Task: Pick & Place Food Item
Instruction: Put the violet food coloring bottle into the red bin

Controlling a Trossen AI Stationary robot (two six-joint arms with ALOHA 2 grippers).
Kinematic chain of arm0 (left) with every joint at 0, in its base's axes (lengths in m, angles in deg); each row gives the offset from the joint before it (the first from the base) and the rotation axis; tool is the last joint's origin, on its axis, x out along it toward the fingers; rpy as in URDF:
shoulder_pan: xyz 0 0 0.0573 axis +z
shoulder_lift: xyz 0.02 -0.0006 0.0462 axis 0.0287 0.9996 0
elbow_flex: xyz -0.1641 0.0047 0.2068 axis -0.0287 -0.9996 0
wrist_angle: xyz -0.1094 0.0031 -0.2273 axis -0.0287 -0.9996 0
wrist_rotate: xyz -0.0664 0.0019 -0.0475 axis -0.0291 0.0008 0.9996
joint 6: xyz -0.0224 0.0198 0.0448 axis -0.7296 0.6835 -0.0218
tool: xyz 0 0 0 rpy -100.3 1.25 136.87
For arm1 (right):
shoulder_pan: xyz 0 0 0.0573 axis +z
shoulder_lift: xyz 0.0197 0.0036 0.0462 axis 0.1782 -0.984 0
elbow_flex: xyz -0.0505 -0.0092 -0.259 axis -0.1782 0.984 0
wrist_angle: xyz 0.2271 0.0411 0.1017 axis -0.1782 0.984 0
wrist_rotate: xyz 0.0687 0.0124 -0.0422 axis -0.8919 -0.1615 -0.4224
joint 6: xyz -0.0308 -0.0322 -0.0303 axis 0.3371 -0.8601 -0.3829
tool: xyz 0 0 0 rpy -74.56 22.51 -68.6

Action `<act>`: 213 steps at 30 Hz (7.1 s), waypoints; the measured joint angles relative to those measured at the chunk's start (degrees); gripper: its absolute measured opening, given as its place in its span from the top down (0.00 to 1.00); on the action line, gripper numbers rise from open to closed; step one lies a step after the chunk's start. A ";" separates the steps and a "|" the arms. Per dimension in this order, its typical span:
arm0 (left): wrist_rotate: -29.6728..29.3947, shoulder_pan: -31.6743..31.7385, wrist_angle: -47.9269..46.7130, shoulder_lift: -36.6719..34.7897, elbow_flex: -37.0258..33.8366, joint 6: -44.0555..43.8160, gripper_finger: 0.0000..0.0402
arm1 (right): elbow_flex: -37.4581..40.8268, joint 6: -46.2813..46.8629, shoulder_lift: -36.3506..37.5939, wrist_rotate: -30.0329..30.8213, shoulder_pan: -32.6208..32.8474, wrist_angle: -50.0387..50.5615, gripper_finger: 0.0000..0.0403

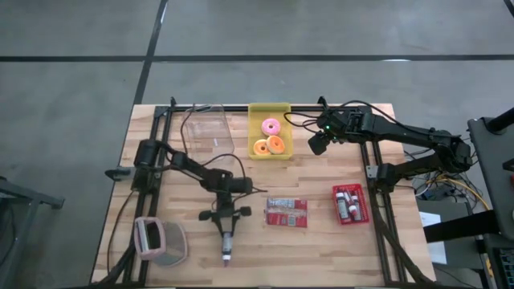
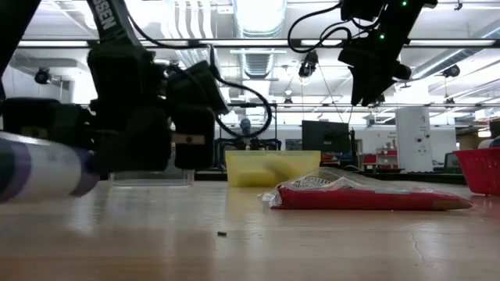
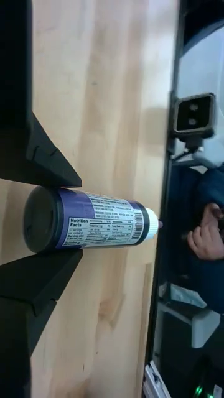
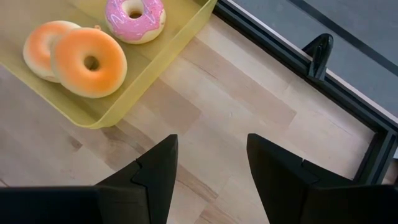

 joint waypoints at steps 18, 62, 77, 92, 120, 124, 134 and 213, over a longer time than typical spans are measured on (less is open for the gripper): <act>-20.29 0.04 -2.82 -17.00 0.00 -7.05 0.60 | 0.00 -0.02 0.00 0.00 0.00 0.00 0.53; -74.72 0.00 9.44 -30.14 -0.33 -61.95 0.60 | 0.00 -0.02 0.00 0.00 0.00 0.00 0.53; -86.57 0.63 15.99 -31.06 -0.37 -58.32 0.60 | 0.00 -0.02 0.00 0.02 0.02 -0.01 0.53; -86.55 0.64 13.92 -31.47 -1.38 -58.50 0.60 | 0.00 -0.02 0.00 0.00 0.00 0.00 0.53; -86.53 0.90 16.72 -31.45 -1.42 -52.48 0.60 | 1.22 -11.80 0.02 0.13 -0.24 -29.71 0.53; -86.53 0.90 16.72 -31.45 -1.42 -51.85 0.60 | 1.22 -11.76 0.02 0.15 -0.24 -30.07 0.53; -86.53 0.90 16.70 -31.43 -1.42 -51.85 0.60 | 1.18 -20.43 0.00 -13.28 1.30 -32.63 0.53; -86.42 0.90 16.45 -31.40 -1.42 -51.00 0.60 | 1.16 -36.64 -6.38 -19.83 16.41 -32.37 0.77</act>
